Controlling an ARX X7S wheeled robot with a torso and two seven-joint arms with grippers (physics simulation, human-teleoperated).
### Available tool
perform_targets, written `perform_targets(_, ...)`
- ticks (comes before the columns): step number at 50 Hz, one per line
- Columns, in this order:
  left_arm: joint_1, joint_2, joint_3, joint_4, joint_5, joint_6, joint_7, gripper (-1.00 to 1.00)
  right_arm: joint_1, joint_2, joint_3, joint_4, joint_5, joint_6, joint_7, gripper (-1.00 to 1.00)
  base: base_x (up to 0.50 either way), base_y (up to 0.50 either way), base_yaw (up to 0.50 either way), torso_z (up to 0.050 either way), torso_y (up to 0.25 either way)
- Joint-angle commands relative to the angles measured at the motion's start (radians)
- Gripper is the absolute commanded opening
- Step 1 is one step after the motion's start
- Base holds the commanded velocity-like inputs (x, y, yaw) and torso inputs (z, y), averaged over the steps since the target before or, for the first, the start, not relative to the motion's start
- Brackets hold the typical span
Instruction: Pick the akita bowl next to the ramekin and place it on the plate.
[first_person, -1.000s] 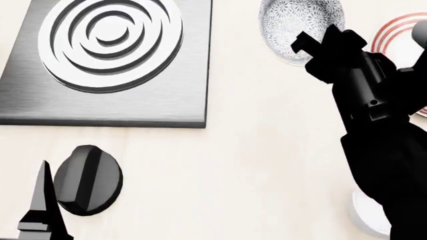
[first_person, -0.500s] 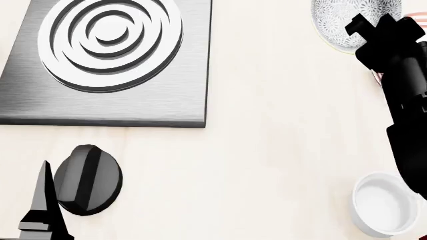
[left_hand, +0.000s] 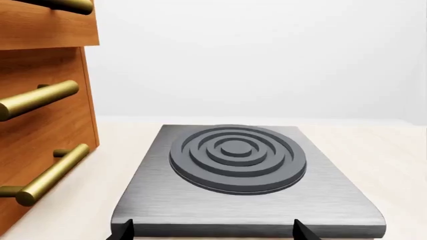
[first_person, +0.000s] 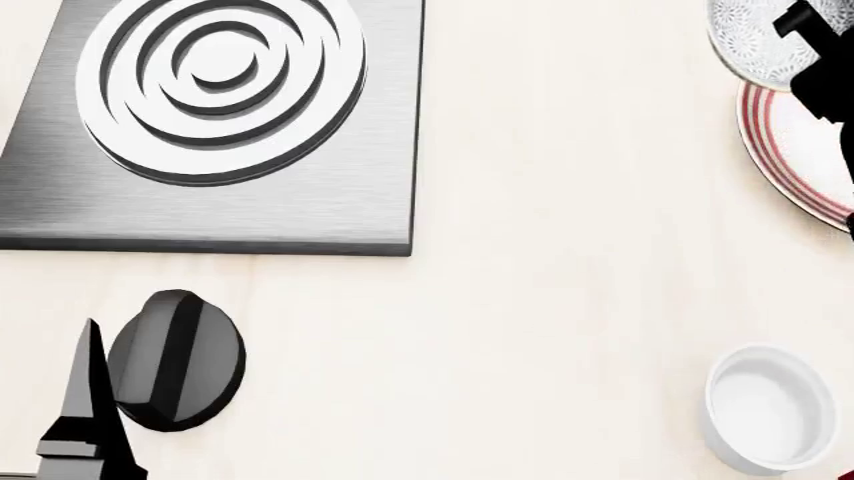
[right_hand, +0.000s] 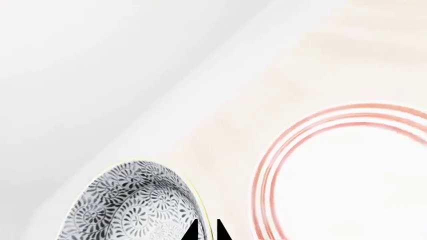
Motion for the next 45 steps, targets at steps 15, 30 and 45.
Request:
perform_targets(15,0.005,0.015,-0.019,-0.002,0.017,0.010,0.021,1.00,0.189,0.001,0.002,0.307,-0.074,-0.009,-0.031,-1.00,0.00,0.00,0.00,0.000,0.001)
perform_targets(30,0.007,0.013,-0.014,-0.001,0.019,0.012,0.019,1.00,0.300,0.001,-0.041,0.488,-0.147,-0.046,-0.035,-1.00,0.00,0.00,0.00,0.000,0.000)
perform_targets(45,0.001,0.006,-0.023,-0.001,0.008,0.011,0.016,1.00,0.427,-0.012,-0.120,0.774,-0.260,-0.133,-0.121,-1.00,0.00,0.00,0.00,0.000,0.001)
